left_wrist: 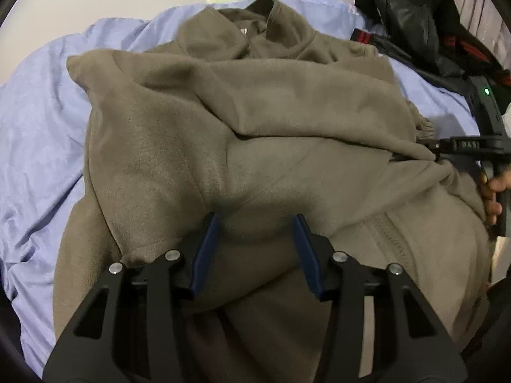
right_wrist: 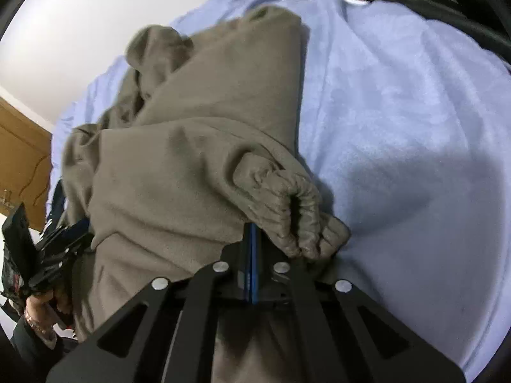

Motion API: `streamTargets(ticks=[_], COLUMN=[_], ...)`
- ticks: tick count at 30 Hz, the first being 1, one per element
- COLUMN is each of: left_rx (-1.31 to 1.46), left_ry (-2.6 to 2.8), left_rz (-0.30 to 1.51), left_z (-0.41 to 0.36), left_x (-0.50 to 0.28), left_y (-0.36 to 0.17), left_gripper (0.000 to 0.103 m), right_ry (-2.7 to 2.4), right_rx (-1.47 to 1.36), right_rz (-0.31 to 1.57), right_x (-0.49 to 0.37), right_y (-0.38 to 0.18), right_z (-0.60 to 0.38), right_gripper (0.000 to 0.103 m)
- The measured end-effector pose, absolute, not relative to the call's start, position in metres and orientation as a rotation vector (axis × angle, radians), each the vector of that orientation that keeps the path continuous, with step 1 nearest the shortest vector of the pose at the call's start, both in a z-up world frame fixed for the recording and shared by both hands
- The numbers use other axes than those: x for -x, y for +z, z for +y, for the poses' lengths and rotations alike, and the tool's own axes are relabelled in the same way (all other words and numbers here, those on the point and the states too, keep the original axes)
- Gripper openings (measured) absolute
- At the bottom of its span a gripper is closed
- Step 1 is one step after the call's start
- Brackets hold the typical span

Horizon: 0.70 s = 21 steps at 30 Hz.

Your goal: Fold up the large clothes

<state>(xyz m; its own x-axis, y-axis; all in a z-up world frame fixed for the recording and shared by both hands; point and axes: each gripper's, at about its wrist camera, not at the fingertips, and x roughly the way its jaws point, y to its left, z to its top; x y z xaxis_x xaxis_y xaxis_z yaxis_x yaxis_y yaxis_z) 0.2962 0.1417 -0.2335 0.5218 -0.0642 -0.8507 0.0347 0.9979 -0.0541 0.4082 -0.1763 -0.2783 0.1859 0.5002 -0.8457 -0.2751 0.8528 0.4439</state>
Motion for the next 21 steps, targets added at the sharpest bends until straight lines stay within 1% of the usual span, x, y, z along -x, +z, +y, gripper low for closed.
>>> streamTargets(ticks=[2, 4, 6, 9, 11, 12, 13, 14, 15, 16, 17, 18, 19, 20, 21], left_rx=[0.080, 0.100, 0.112, 0.128, 0.145, 0.152, 0.153, 0.153, 0.159, 0.174, 0.184, 0.196, 0.201, 0.205, 0.215], left_ry=[-0.056, -0.057, -0.054, -0.042, -0.034, -0.031, -0.031, -0.024, -0.010, 0.004, 0.010, 0.017, 0.021, 0.027, 0.037], left_rz=[1.043, 1.062, 1.061, 1.047, 1.043, 1.044, 1.043, 1.037, 1.033, 1.029, 1.027, 1.019, 1.012, 0.996, 0.981], left_z=[0.147, 0.150, 0.151, 0.150, 0.150, 0.150, 0.151, 0.151, 0.152, 0.154, 0.156, 0.158, 0.161, 0.165, 0.168], left_x=[-0.300, -0.303, -0.300, -0.289, -0.275, -0.266, -0.259, -0.248, -0.238, -0.224, -0.215, -0.201, -0.190, -0.172, -0.157], left_y=[-0.243, -0.252, -0.255, -0.247, -0.234, -0.226, -0.220, -0.213, -0.208, -0.202, -0.200, -0.195, -0.191, -0.186, -0.181], left_gripper=[0.049, 0.048, 0.048, 0.048, 0.048, 0.048, 0.049, 0.059, 0.065, 0.065, 0.065, 0.065, 0.065, 0.065, 0.069], right_ry=[0.542, 0.526, 0.501, 0.467, 0.509, 0.531, 0.547, 0.574, 0.591, 0.604, 0.622, 0.628, 0.632, 0.637, 0.640], right_rx=[-0.201, -0.258, -0.287, -0.303, -0.271, -0.248, -0.225, -0.184, -0.156, -0.141, -0.124, -0.115, -0.102, -0.102, -0.107], right_rz=[1.285, 1.308, 1.317, 1.317, 1.269, 1.256, 1.247, 1.240, 1.235, 1.235, 1.237, 1.233, 1.226, 1.220, 1.219], right_x=[-0.412, -0.415, -0.412, -0.398, -0.376, -0.365, -0.354, -0.336, -0.319, -0.305, -0.281, -0.270, -0.248, -0.232, -0.219], right_y=[-0.284, -0.289, -0.284, -0.257, -0.222, -0.210, -0.202, -0.192, -0.185, -0.183, -0.179, -0.178, -0.176, -0.175, -0.176], right_z=[-0.172, -0.175, -0.176, -0.182, -0.184, -0.185, -0.188, -0.190, -0.195, -0.202, -0.211, -0.219, -0.230, -0.238, -0.243], right_gripper=[0.000, 0.000, 0.000, 0.000, 0.000, 0.005, 0.006, 0.007, 0.007, 0.008, 0.014, 0.023, 0.029, 0.040, 0.046])
